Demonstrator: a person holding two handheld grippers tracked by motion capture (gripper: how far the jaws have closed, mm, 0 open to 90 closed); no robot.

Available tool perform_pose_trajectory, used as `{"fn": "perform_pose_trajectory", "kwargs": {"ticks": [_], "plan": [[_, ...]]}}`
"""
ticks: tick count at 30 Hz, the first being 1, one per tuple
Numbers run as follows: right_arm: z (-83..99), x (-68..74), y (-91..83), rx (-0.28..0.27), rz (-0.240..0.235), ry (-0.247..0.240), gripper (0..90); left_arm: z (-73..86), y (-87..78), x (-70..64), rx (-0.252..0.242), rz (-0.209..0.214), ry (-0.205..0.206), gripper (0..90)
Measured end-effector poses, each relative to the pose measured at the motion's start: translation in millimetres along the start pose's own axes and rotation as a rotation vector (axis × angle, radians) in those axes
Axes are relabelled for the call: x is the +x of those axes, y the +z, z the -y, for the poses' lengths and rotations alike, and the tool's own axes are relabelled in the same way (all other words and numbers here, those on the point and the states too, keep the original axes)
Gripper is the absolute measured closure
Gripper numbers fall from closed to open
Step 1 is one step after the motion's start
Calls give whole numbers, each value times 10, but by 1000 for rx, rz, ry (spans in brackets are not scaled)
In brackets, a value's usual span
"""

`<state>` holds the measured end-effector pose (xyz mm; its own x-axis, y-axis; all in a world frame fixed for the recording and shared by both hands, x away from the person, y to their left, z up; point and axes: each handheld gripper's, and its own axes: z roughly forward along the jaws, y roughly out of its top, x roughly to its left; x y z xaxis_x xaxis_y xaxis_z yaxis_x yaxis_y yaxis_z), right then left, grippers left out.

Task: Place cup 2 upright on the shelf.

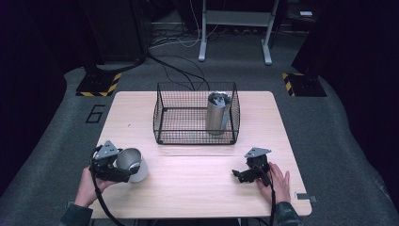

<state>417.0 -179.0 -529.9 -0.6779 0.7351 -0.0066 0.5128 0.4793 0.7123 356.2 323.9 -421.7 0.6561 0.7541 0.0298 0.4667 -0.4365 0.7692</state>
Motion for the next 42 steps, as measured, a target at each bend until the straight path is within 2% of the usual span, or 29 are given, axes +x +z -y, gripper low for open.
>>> {"fn": "perform_pose_trajectory", "kwargs": {"ticks": [4,5,16,25,32,33,42], "plan": [[0,0,0,0,0,0,0,-44,7,-21,-4,13,13,60],[0,0,0,1,0,0,0,-76,14,-29,-17,16,14,60],[-1,1,0,1,0,2,0,-308,-43,-92,-36,42,39,60],[0,-1,-1,2,-1,0,0,-506,6,-188,-33,78,87,60],[0,1,-1,0,1,2,0,-634,19,-254,-43,96,107,60],[1,0,-1,0,1,1,0,-684,21,-267,-42,105,124,60],[1,0,-1,0,1,1,0,-896,33,-307,-55,131,146,60]]}}
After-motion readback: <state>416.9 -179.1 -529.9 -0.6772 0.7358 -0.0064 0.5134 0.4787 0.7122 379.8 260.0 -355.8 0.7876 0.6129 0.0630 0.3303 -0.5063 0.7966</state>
